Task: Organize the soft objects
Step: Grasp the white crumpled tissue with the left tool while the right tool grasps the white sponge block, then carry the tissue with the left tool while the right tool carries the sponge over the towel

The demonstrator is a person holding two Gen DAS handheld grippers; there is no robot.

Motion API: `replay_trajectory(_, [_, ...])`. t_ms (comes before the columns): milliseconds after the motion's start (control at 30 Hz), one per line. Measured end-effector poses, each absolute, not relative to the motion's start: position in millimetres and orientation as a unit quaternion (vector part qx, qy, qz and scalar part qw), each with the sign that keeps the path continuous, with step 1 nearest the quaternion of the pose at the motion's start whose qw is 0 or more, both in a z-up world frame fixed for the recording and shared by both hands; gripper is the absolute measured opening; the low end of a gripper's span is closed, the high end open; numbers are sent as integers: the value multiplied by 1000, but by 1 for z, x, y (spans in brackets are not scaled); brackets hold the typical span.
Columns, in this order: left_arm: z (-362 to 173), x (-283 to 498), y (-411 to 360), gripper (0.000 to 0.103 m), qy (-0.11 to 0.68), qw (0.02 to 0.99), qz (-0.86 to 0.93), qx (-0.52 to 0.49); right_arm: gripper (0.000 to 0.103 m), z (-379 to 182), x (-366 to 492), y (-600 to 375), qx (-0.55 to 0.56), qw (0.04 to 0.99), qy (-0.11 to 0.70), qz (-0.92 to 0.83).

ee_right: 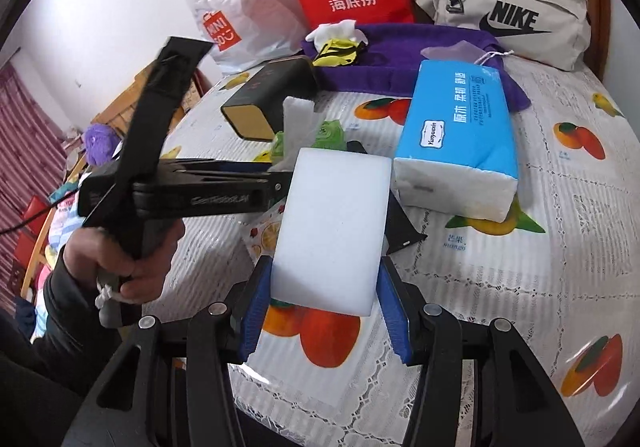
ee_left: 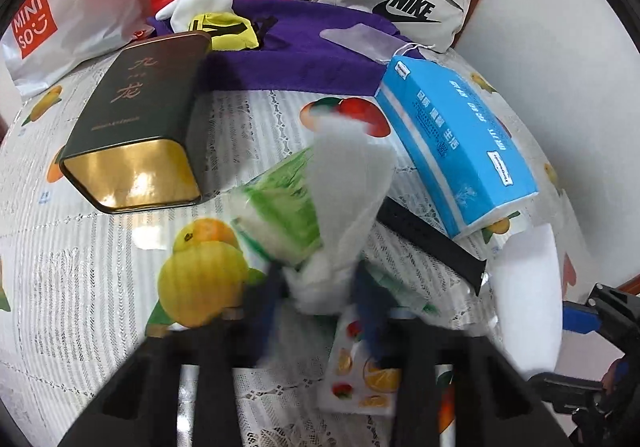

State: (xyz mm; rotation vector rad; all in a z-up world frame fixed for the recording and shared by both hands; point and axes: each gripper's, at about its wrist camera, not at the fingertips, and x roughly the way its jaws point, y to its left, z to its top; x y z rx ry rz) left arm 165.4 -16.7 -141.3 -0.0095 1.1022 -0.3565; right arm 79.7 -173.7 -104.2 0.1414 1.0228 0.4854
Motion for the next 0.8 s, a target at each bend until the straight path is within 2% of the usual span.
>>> replay_trajectory(333, [-109,143,18,21,497,852,-162,-25,51,-119,74,-206,51,850,500,160])
replay_trajectory(633, [-140,135,66,21,539,837,-75,-49,51,-138,81,-213,33,846,517,123])
replay_trajectory(800, [-144,137,69,21,538,838,-74,-52,51,-140,84,-211,28,846,518,121])
